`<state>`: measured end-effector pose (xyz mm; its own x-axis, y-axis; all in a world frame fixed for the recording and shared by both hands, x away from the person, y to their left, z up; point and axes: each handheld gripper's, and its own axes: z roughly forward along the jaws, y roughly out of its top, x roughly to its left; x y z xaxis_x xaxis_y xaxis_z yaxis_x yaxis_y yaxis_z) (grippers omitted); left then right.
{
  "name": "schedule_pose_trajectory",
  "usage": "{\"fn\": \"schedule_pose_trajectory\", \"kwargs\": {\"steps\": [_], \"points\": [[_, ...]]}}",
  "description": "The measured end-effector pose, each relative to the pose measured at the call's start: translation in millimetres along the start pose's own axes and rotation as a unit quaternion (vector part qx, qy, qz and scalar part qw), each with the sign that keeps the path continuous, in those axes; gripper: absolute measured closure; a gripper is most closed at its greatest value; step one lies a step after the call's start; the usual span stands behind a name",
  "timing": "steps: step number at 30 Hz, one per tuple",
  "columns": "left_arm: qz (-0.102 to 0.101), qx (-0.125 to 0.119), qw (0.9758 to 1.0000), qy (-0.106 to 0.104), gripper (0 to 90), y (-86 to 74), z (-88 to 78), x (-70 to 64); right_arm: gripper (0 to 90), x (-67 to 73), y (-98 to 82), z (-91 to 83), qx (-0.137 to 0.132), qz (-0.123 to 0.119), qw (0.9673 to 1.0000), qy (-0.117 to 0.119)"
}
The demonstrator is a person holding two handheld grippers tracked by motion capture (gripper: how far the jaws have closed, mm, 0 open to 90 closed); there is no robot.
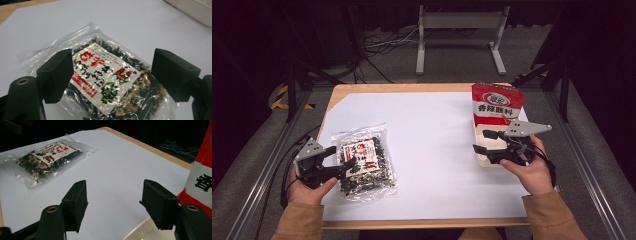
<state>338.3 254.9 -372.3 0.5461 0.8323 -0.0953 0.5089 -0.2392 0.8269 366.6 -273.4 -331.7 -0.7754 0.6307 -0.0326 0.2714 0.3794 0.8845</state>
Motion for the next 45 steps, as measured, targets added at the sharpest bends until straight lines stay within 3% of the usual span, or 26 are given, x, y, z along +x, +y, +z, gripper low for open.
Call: {"fn": "schedule_pose_trajectory", "kwargs": {"steps": [5,7,10,13,17,19,24,27,31,34,41,45], "points": [[-0.008,0.007,0.9997,0.021,18.1,4.4,3.6,11.8,36.3,3.2,-0.4,2.7,0.005,-0.005,1.0,-0.002],[-0.019,0.011,0.9994,0.026,17.2,5.5,7.3,16.5,36.0,4.4,-0.7,4.3,0.006,-0.006,1.0,-0.001],[-0.04,0.023,0.9976,0.051,15.2,5.1,14.8,25.7,35.8,5.4,-1.2,6.1,0.006,-0.007,1.0,0.0],[-0.057,0.031,0.9963,0.056,14.4,2.9,22.3,34.0,35.4,5.6,-1.9,6.8,0.006,-0.005,1.0,-0.001],[-0.058,0.032,0.9959,0.062,14.3,2.0,25.3,38.3,35.1,5.4,-3.4,7.8,0.006,-0.002,1.0,0.0],[-0.073,0.034,0.9948,0.063,13.2,0.9,31.4,45.5,35.0,5.8,-3.5,8.0,0.007,-0.003,1.0,-0.001],[-0.069,0.034,0.9946,0.069,12.8,0.3,35.4,51.8,34.7,6.8,-3.0,7.4,0.005,-0.004,1.0,-0.002],[-0.074,0.042,0.9934,0.076,12.3,-2.0,37.8,54.6,34.6,6.3,-4.7,9.0,0.008,-0.001,1.0,-0.002],[-0.089,0.066,0.9899,0.088,11.0,-4.8,41.5,60.2,34.4,7.6,-6.3,11.5,0.011,-0.003,0.9999,0.001],[-0.099,0.077,0.9883,0.087,10.9,-8.1,44.7,65.1,34.2,8.5,-6.7,13.1,0.014,-0.006,0.9999,0.001],[-0.109,0.085,0.9873,0.078,15.9,-14.8,51.1,68.1,34.1,9.6,-7.5,14.5,0.015,-0.007,0.9999,0.003],[-0.122,0.104,0.9839,0.079,16.9,-19.5,57.4,71.0,33.8,10.7,-7.2,14.3,0.013,-0.008,0.9999,0.006]]}}
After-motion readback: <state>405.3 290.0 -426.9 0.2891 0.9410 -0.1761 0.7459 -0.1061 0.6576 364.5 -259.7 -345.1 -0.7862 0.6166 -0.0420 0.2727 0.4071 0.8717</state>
